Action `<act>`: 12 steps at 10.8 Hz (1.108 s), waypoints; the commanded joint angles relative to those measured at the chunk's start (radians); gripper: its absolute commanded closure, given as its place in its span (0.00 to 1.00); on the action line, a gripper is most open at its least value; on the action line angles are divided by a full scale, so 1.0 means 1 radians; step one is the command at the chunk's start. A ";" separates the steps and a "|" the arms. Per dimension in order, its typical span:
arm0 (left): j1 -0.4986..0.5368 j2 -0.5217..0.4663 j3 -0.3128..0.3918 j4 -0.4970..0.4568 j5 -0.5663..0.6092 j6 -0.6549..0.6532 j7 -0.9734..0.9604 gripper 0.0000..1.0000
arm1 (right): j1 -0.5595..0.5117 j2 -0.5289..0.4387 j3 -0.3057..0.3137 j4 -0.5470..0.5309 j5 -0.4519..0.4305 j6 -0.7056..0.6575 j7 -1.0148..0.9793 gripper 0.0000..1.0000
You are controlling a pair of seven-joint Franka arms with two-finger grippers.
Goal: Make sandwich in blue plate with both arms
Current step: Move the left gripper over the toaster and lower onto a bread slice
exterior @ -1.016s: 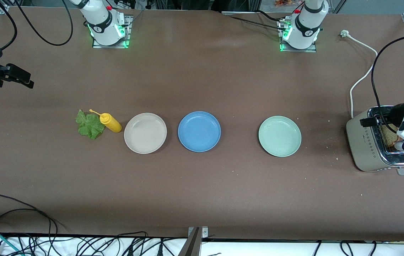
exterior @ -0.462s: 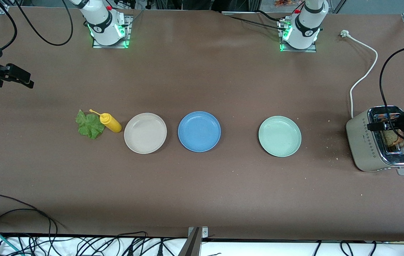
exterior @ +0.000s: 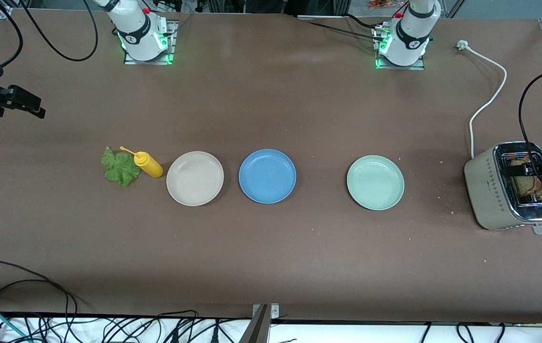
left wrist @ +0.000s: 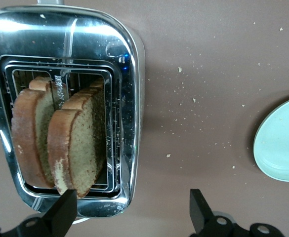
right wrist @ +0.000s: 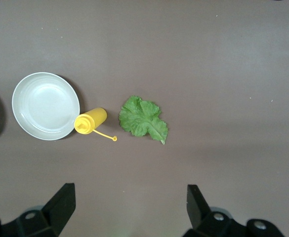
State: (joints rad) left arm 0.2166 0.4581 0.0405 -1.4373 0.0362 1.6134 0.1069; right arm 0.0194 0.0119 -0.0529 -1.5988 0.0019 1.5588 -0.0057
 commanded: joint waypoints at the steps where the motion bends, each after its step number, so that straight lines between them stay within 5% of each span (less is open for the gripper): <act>1: 0.027 0.031 -0.002 0.034 0.010 -0.004 0.069 0.00 | -0.003 -0.003 0.004 0.014 -0.005 -0.019 0.004 0.00; 12: 0.075 0.060 -0.002 0.034 0.001 0.057 0.185 0.00 | -0.003 -0.003 0.004 0.014 -0.005 -0.019 0.004 0.00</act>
State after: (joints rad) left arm 0.2856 0.4986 0.0407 -1.4355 0.0362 1.6673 0.2630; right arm 0.0195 0.0118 -0.0529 -1.5987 0.0019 1.5587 -0.0057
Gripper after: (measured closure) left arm 0.000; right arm 0.000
